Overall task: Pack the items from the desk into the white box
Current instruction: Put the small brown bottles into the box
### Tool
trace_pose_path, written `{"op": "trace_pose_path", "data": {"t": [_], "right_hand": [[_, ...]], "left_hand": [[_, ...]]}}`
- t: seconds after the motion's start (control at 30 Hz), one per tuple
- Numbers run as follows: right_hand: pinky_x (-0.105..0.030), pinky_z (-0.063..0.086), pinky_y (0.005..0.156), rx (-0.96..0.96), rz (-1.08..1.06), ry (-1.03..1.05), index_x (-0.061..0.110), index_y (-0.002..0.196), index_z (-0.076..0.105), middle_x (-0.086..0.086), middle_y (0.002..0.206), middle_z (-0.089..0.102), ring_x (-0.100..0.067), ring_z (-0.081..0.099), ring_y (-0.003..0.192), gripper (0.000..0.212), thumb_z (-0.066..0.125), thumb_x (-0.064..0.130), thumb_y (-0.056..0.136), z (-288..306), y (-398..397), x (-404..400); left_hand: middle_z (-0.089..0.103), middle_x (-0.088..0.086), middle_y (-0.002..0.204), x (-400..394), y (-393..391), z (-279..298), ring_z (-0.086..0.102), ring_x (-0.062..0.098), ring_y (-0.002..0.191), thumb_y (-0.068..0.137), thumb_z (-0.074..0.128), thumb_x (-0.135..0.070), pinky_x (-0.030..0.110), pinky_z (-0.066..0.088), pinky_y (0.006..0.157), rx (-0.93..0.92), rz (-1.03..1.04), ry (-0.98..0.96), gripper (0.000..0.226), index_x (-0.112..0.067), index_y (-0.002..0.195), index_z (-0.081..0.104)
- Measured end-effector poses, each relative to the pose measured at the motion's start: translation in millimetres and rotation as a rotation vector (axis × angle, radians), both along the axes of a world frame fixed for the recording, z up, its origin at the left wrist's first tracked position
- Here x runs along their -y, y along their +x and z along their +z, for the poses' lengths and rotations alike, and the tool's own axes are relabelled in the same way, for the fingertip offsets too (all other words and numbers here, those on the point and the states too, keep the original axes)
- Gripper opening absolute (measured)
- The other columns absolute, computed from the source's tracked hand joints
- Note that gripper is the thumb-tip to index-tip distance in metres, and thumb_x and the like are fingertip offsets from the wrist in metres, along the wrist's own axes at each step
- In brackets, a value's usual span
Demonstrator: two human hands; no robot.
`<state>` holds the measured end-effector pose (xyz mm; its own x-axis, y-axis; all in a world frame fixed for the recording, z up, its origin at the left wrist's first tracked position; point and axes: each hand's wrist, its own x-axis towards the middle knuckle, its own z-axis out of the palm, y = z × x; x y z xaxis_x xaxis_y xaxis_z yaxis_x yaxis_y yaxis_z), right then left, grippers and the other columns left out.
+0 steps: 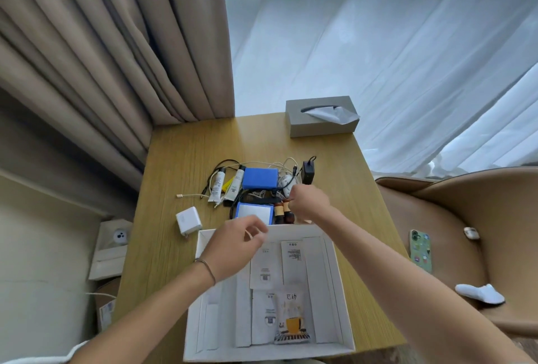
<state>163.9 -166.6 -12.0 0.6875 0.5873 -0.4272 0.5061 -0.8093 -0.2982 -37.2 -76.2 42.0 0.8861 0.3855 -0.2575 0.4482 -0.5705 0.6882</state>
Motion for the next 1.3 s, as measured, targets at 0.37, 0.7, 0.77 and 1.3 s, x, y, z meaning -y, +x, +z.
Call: {"op": "trace_pose_path", "data": {"t": [0.37, 0.7, 0.77, 1.3], "right_hand": [[-0.034, 0.054, 0.074, 0.048, 0.13, -0.169, 0.015, 0.107, 0.061, -0.004, 0.093, 0.06, -0.023, 0.062, 0.09, 0.018, 0.058, 0.012, 0.09, -51, 5, -36], [-0.027, 0.048, 0.053, -0.052, -0.023, 0.043, 0.019, 0.079, 0.058, 0.002, 0.072, 0.061, -0.014, 0.057, 0.064, 0.012, 0.065, 0.024, 0.087, -42, 23, -25], [-0.027, 0.04, 0.048, -0.134, -0.127, 0.137, 0.019, 0.068, 0.056, 0.004, 0.061, 0.057, -0.013, 0.051, 0.054, 0.024, 0.066, 0.031, 0.086, -34, 32, -15], [-0.028, 0.062, 0.072, -0.889, -0.636, 0.656, 0.006, 0.107, 0.073, -0.011, 0.088, 0.08, -0.012, 0.073, 0.065, 0.032, 0.078, 0.03, 0.087, -8, 53, 87]], "left_hand": [[0.067, -0.012, 0.089, -35, 23, 0, 0.064, 0.007, 0.084, 0.094, 0.059, -0.028, 0.032, 0.057, 0.076, -0.099, 0.071, 0.035, 0.01, -0.029, 0.097, 0.068], [0.065, -0.014, 0.086, -34, 62, -27, 0.061, 0.004, 0.081, 0.094, 0.057, -0.027, 0.024, 0.051, 0.068, -0.205, 0.051, 0.079, 0.011, -0.031, 0.096, 0.066], [0.067, -0.01, 0.09, -33, 77, -34, 0.062, 0.008, 0.08, 0.094, 0.054, -0.026, 0.026, 0.052, 0.066, -0.244, 0.024, 0.114, 0.013, -0.03, 0.098, 0.066], [0.052, 0.011, 0.137, -10, 158, -100, 0.048, 0.026, 0.122, 0.087, 0.069, -0.015, 0.035, 0.045, 0.086, -0.228, -1.068, 0.868, 0.044, -0.02, 0.129, 0.056]]}}
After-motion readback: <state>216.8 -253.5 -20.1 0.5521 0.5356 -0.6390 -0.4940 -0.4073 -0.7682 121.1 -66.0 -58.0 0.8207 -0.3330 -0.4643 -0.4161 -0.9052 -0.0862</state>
